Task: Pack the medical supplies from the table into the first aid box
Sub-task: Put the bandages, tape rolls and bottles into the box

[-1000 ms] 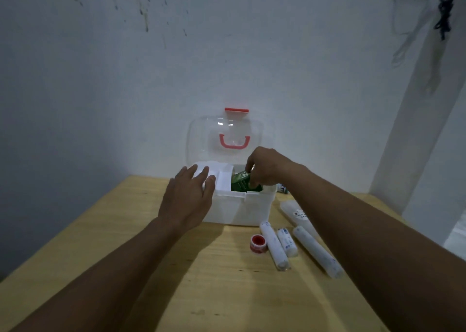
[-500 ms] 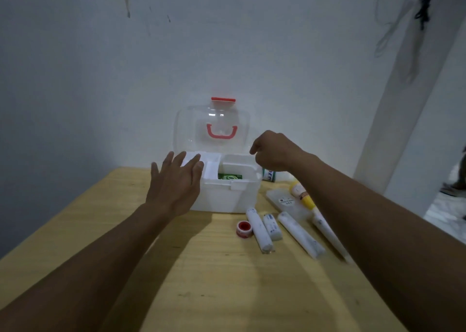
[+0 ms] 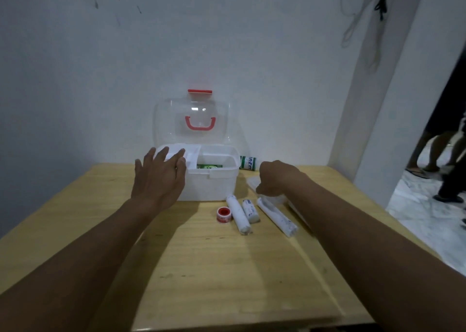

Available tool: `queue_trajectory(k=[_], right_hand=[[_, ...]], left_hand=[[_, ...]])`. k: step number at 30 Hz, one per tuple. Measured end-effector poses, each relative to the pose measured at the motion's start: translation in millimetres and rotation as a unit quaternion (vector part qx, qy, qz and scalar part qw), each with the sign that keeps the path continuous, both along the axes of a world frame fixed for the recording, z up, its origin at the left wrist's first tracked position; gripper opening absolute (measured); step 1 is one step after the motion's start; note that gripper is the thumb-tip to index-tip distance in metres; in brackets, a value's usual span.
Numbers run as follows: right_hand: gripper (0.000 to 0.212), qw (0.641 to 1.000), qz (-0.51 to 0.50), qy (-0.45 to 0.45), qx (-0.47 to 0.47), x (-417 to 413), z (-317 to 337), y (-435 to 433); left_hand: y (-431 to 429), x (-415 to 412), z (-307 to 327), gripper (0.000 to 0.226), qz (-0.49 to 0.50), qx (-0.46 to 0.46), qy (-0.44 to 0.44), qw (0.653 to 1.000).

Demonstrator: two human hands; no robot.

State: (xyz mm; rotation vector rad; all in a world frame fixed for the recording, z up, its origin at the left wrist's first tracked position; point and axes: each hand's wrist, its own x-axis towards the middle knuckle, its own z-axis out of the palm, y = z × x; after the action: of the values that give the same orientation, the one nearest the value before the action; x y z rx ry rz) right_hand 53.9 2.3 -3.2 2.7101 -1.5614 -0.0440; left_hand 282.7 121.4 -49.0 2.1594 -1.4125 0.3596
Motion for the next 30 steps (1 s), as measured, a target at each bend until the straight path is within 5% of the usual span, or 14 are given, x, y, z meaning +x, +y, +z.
queue_trajectory(k=[10,18,30], right_hand=[[0.050,0.998,-0.008,-0.060,0.009,9,-12,-8],[0.054,0.994,-0.012,-0.107,-0.014,-9,40,-16],[0.030,0.979,0.107,-0.171,-0.003,29,102,6]], left_hand=[[-1,1,-1,0.065,0.003,-0.011,0.002,1.000],[0,-1,1,0.066,0.008,0.003,0.009,1.000],[-1,0,-1,0.065,0.018,-0.019,0.017,1.000]])
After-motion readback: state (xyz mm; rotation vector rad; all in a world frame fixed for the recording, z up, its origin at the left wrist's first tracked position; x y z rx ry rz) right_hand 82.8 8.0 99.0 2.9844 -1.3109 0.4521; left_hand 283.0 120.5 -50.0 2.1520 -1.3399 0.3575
